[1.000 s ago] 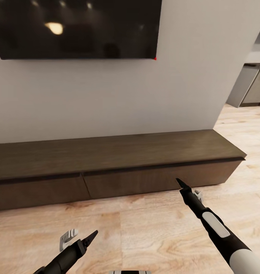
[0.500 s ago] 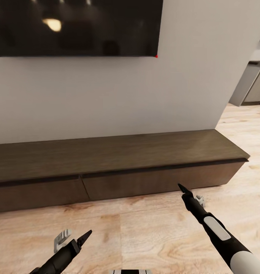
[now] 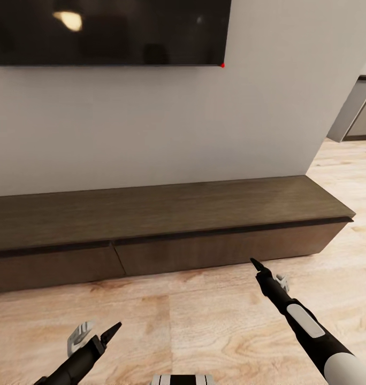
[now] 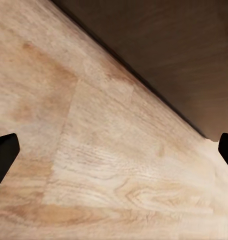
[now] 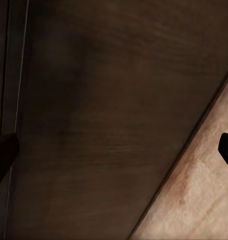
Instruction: Place each of the two pumpkins and all three candles from the living room inside a cabinet in the living room (use any cabinet), then make sure every cabinet is closed, and position the cauldron so it is next to a table in the living room.
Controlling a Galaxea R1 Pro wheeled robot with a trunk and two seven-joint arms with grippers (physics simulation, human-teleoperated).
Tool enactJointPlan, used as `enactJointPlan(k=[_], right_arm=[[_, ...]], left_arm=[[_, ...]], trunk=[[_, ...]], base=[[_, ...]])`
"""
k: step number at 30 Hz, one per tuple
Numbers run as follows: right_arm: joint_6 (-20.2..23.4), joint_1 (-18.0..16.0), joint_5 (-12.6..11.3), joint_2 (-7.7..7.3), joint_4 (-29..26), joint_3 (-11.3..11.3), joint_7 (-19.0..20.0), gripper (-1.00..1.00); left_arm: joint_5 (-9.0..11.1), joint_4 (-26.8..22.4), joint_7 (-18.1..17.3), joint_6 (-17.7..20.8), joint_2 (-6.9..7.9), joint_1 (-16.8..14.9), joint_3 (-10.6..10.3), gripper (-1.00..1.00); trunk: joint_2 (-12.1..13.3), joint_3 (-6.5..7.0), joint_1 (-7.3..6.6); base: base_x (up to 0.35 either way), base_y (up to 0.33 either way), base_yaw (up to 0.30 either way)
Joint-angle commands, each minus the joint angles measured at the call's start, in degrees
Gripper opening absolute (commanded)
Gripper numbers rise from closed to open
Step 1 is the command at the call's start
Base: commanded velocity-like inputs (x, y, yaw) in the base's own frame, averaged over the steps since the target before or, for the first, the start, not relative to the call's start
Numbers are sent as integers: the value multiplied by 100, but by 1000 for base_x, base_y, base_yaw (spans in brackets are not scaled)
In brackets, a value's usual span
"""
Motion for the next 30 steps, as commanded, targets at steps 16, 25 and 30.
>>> enactJointPlan(k=[16, 25, 30], right_arm=[[1, -9, -211, 48, -18, 9, -30, 100], [614, -11, -1158, 44, -22, -9, -35, 100], [894, -10, -1469, 43, -18, -19, -41, 100]], left_arm=[[57, 249, -18, 12, -5, 1, 177, 100], [66, 251, -28, 12, -6, 1, 174, 100], [67, 251, -30, 10, -6, 1, 174, 100]], trunk=[[-2, -3, -1], [-2, -3, -1], [-2, -3, -1]], base=[[0, 0, 0], [0, 0, 0], [0, 0, 0]])
